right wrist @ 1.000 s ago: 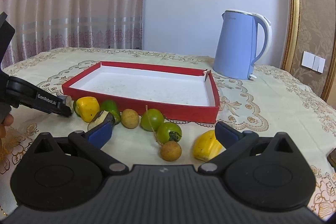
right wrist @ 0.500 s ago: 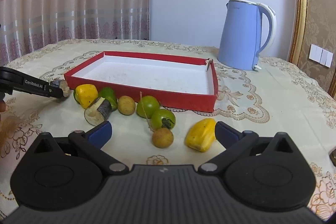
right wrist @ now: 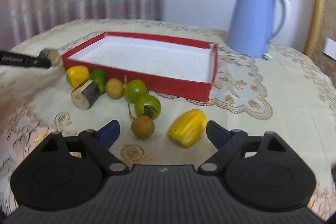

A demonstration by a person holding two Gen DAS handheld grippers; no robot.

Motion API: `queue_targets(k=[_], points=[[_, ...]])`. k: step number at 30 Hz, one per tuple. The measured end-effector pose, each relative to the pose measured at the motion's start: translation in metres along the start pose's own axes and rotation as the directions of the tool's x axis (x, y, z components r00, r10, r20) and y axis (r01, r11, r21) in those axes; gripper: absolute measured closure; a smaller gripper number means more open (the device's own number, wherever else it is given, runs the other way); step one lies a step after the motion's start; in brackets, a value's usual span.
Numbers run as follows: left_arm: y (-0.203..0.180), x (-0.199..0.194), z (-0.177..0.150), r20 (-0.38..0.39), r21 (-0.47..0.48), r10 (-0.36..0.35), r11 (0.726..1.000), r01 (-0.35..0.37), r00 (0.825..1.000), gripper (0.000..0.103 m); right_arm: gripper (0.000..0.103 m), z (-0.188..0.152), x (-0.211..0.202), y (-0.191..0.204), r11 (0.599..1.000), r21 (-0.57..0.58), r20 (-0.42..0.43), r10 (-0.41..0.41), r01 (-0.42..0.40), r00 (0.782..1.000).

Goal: Organize fruits
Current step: 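Drop the eggplant chunk into the red box with the left gripper while the right grasps a small brown fruit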

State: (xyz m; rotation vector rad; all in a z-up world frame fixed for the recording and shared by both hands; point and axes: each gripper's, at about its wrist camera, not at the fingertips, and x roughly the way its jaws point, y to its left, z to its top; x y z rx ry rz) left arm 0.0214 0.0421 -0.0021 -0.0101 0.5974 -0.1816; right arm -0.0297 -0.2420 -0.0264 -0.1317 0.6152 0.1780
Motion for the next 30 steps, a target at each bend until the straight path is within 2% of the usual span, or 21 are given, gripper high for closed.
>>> queue_targets(k=[3, 7, 9, 13, 15, 18, 22, 25, 26, 28, 29, 30], points=[[-0.002, 0.001, 0.002, 0.003, 0.003, 0.001, 1.000, -0.001, 1.000, 0.076, 0.035, 0.002, -0.002, 0.005, 0.998, -0.012, -0.017, 0.062, -0.062, 0.998], [-0.010, 0.003, 0.013, 0.005, 0.022, -0.049, 0.999, 0.049, 0.999, 0.076, 0.036, 0.004, 0.004, 0.024, 0.994, -0.051, 0.003, 0.096, -0.096, 0.995], [-0.016, 0.009, 0.025, 0.004, 0.029, -0.074, 0.997, 0.074, 0.997, 0.076, 0.045, 0.007, 0.012, 0.026, 0.992, -0.041, -0.005, 0.119, -0.120, 0.993], [-0.028, 0.036, 0.057, 0.016, 0.065, -0.068, 0.996, 0.067, 0.998, 0.076, 0.051, 0.009, 0.017, 0.033, 0.994, -0.076, -0.013, 0.083, -0.084, 0.996], [-0.034, 0.061, 0.072, -0.012, 0.076, -0.056, 0.995, 0.057, 0.998, 0.076, 0.051, 0.010, 0.018, 0.033, 0.994, -0.080, -0.019, 0.080, -0.081, 0.997], [-0.040, 0.096, 0.089, -0.062, 0.089, -0.046, 0.995, 0.052, 0.997, 0.076, 0.060, 0.013, 0.020, 0.033, 0.993, -0.102, -0.032, 0.059, -0.062, 0.998], [-0.042, 0.133, 0.095, -0.158, 0.071, -0.042, 0.996, 0.054, 0.987, 0.075, 0.067, 0.016, 0.025, 0.030, 0.992, -0.115, -0.046, 0.049, -0.054, 0.998], [-0.038, 0.129, 0.095, -0.151, 0.041, -0.051, 0.997, 0.058, 0.987, 0.074, 0.067, 0.017, 0.024, 0.031, 0.988, -0.143, -0.063, 0.043, -0.052, 0.997], [-0.035, 0.123, 0.095, -0.139, 0.035, -0.054, 0.998, 0.059, 0.989, 0.070, 0.067, 0.017, 0.024, 0.032, 0.988, -0.150, -0.067, 0.039, -0.049, 0.997], [-0.030, 0.107, 0.093, -0.101, 0.025, -0.028, 0.999, 0.031, 0.994, 0.054, 0.067, 0.017, 0.024, 0.033, 0.986, -0.162, -0.071, 0.034, -0.045, 0.997], [-0.028, 0.098, 0.091, -0.075, 0.023, -0.009, 1.000, 0.011, 0.997, 0.041, 0.068, 0.017, 0.023, 0.033, 0.985, -0.167, -0.073, 0.028, -0.040, 0.997], [-0.027, 0.086, 0.089, -0.043, 0.024, 0.017, 1.000, -0.015, 0.999, 0.032, 0.069, 0.017, 0.023, 0.034, 0.985, -0.172, -0.075, 0.021, -0.033, 0.997]])
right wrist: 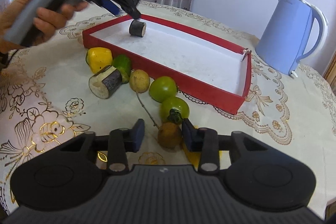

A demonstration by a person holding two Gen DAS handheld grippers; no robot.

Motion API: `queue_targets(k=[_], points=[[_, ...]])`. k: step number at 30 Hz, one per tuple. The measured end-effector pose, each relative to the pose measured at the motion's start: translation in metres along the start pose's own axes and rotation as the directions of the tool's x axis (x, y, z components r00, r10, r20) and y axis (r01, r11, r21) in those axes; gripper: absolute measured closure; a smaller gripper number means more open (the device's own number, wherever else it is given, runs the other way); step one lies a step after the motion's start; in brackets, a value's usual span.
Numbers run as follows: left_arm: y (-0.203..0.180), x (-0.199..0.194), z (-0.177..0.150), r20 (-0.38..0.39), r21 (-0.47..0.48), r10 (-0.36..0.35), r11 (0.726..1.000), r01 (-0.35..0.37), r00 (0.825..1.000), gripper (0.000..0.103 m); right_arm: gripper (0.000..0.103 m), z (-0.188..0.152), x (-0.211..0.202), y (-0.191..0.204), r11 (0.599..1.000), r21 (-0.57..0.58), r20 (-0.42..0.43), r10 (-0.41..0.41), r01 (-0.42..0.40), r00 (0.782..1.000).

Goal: Organize fruits
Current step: 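Drop the eggplant chunk into the red box with the left gripper while the right grasps a small brown fruit, then carry the small brown fruit into the red box and open the right gripper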

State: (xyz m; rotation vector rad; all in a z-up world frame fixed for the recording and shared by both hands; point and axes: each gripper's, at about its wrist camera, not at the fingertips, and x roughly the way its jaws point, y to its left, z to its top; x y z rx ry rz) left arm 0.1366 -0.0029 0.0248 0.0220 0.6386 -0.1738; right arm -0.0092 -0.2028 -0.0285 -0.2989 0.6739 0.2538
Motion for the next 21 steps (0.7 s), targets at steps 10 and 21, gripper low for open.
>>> queue_targets(k=[10, 21], points=[[0.008, -0.077, -0.049, 0.103, 0.008, 0.146, 0.989, -0.148, 0.984, 0.028, 0.079, -0.004, -0.009, 0.003, 0.998, -0.007, 0.009, -0.060, 0.060, 0.998], [0.016, -0.092, -0.076, 0.083, -0.051, 0.122, 0.992, -0.118, 0.989, 0.028, 0.079, 0.013, -0.028, -0.031, 0.984, 0.173, 0.136, 0.014, -0.037, 0.991]])
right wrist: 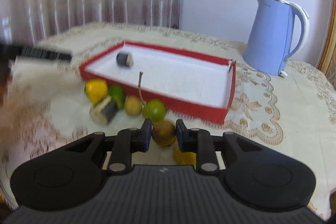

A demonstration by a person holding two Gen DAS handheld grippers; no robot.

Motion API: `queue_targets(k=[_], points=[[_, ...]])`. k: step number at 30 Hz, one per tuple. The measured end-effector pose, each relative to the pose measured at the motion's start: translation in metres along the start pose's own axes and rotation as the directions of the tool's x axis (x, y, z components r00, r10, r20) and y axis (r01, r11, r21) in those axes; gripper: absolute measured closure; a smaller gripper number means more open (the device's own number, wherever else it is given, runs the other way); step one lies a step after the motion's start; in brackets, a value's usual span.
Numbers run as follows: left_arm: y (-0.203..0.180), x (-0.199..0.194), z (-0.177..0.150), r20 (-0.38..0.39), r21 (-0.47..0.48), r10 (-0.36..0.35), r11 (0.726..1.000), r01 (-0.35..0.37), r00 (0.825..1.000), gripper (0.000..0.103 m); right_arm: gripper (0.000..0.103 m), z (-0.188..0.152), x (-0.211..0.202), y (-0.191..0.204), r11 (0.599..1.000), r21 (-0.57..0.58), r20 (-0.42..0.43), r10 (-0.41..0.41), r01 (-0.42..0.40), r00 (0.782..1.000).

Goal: Organize fruits
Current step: 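Carry the small brown fruit into the red box and open the right gripper, then move the right gripper to the yellow fruit piece and grasp it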

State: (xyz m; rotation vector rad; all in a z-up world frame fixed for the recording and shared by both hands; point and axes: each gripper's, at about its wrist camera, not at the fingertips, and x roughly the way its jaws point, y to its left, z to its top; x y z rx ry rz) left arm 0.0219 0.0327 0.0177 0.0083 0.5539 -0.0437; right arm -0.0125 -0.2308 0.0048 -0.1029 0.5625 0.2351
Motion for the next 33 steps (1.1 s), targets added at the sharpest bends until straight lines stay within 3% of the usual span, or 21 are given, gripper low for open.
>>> queue_targets(k=[7, 13, 17, 18, 19, 22, 24, 25, 26, 30, 33], points=[[-0.005, -0.002, -0.008, -0.008, 0.026, 0.042, 0.999, -0.042, 0.999, 0.028, 0.079, 0.041, 0.035, -0.015, 0.999, 0.026, 0.035, 0.021, -0.022, 0.999], [-0.010, -0.008, -0.011, -0.012, 0.051, 0.034, 0.998, -0.033, 0.999, 0.028, 0.079, 0.089, 0.095, -0.036, 0.996, 0.074, 0.030, -0.057, 0.055, 0.998], [-0.010, -0.012, -0.014, -0.018, 0.061, 0.028, 0.998, -0.027, 0.999, 0.023, 0.077, 0.107, 0.138, -0.063, 0.979, 0.184, -0.001, -0.092, 0.091, 0.996], [-0.010, -0.012, -0.015, -0.020, 0.062, 0.024, 0.998, -0.023, 1.000, 0.022, 0.073, 0.107, 0.147, -0.070, 0.972, 0.212, -0.030, -0.095, 0.099, 0.995], [-0.010, -0.013, -0.016, -0.021, 0.066, 0.022, 0.998, -0.020, 1.000, 0.022, 0.061, 0.104, 0.150, -0.074, 0.964, 0.239, -0.045, -0.107, 0.115, 0.993], [-0.008, -0.012, -0.018, -0.025, 0.073, 0.014, 0.997, -0.012, 1.000, 0.022, 0.056, 0.091, 0.135, -0.073, 0.961, 0.260, -0.024, -0.086, 0.090, 0.996], [-0.007, -0.010, -0.019, -0.034, 0.068, 0.007, 0.998, -0.005, 0.999, 0.022, 0.033, 0.078, 0.112, -0.067, 0.960, 0.266, -0.007, -0.088, 0.087, 0.996], [-0.007, -0.009, -0.019, -0.039, 0.063, -0.001, 0.998, 0.003, 0.999, 0.022, 0.011, 0.072, 0.100, -0.062, 0.960, 0.262, -0.001, -0.096, 0.093, 0.995], [-0.007, -0.009, -0.020, -0.044, 0.057, -0.011, 0.998, 0.013, 0.999, 0.022, 0.000, 0.065, 0.085, -0.058, 0.961, 0.254, 0.005, -0.114, 0.109, 0.993], [-0.009, -0.007, -0.022, -0.059, 0.035, -0.047, 0.998, 0.050, 0.997, 0.022, 0.000, 0.037, 0.036, -0.039, 0.947, 0.251, 0.016, -0.209, 0.199, 0.978], [-0.016, -0.009, -0.026, -0.051, 0.053, -0.057, 0.997, 0.060, 0.997, 0.022, 0.000, 0.013, 0.005, -0.039, 0.939, 0.298, 0.045, -0.194, 0.172, 0.980]])
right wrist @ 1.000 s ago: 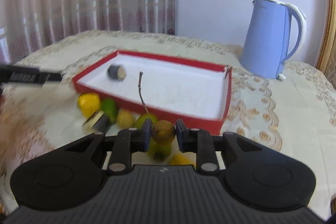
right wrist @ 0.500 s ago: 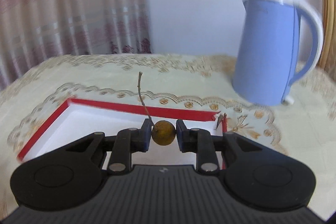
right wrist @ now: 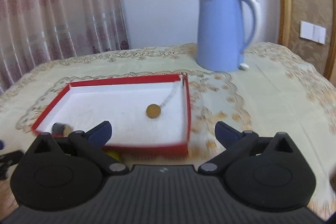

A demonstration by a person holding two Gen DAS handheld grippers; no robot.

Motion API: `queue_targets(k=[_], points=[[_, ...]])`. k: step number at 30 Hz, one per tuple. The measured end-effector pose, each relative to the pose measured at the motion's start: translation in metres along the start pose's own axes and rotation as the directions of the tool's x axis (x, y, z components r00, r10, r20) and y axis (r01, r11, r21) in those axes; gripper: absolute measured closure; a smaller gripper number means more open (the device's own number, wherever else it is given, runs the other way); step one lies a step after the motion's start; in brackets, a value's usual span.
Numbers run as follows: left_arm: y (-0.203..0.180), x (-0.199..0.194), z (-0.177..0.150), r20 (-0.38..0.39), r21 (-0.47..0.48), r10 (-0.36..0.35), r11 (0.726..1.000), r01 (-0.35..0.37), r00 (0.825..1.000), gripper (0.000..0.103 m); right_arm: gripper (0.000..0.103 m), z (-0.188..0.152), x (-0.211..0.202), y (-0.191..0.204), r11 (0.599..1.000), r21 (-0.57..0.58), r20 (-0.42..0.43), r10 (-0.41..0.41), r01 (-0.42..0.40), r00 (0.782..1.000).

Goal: Organize fruits
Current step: 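Move the right gripper to the yellow fruit piece and grasp it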

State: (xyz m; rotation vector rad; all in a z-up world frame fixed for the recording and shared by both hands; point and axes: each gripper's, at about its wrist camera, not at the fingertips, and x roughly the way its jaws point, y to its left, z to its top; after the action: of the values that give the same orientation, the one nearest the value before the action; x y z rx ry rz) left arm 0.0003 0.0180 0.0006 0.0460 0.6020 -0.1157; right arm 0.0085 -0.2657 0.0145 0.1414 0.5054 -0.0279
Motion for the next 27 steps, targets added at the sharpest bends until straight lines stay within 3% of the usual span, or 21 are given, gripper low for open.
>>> queue_targets(k=[2, 4, 7, 9, 16, 22, 25, 27], points=[[-0.004, -0.002, -0.002, 0.015, 0.013, -0.013, 1.000, 0.013, 1.000, 0.022, 0.000, -0.012, -0.012, -0.008, 0.999, 0.048, 0.006, -0.003, 0.003, 1.000], [-0.007, -0.005, -0.005, 0.037, 0.021, -0.022, 1.000, 0.021, 0.999, 0.022, 0.000, -0.022, -0.016, -0.008, 0.997, 0.037, 0.000, -0.071, 0.071, 0.997], [-0.008, -0.007, -0.006, 0.051, 0.024, -0.010, 1.000, 0.009, 0.999, 0.022, 0.000, -0.033, -0.017, 0.006, 0.970, -0.130, 0.022, -0.204, 0.205, 0.979], [-0.007, -0.005, -0.006, 0.034, 0.025, -0.017, 1.000, 0.016, 0.999, 0.022, 0.000, -0.037, -0.018, 0.014, 0.948, -0.206, 0.058, -0.236, 0.243, 0.970], [-0.007, -0.005, -0.009, 0.024, 0.025, 0.002, 1.000, -0.003, 1.000, 0.022, 0.000, -0.042, -0.031, 0.011, 0.972, -0.225, 0.065, -0.055, 0.069, 0.996], [-0.007, -0.003, -0.009, 0.013, 0.026, 0.010, 1.000, -0.011, 1.000, 0.022, 0.001, -0.055, -0.025, 0.019, 0.960, -0.275, 0.025, -0.040, 0.046, 0.999], [-0.007, -0.003, -0.010, 0.007, 0.032, 0.018, 0.999, -0.019, 1.000, 0.022, 0.015, -0.057, -0.020, 0.021, 0.955, -0.296, 0.020, -0.032, 0.037, 0.999], [-0.007, -0.004, -0.010, 0.011, 0.039, 0.020, 0.999, -0.021, 1.000, 0.022, 0.018, -0.059, -0.018, 0.020, 0.954, -0.301, -0.002, -0.021, 0.020, 1.000]])
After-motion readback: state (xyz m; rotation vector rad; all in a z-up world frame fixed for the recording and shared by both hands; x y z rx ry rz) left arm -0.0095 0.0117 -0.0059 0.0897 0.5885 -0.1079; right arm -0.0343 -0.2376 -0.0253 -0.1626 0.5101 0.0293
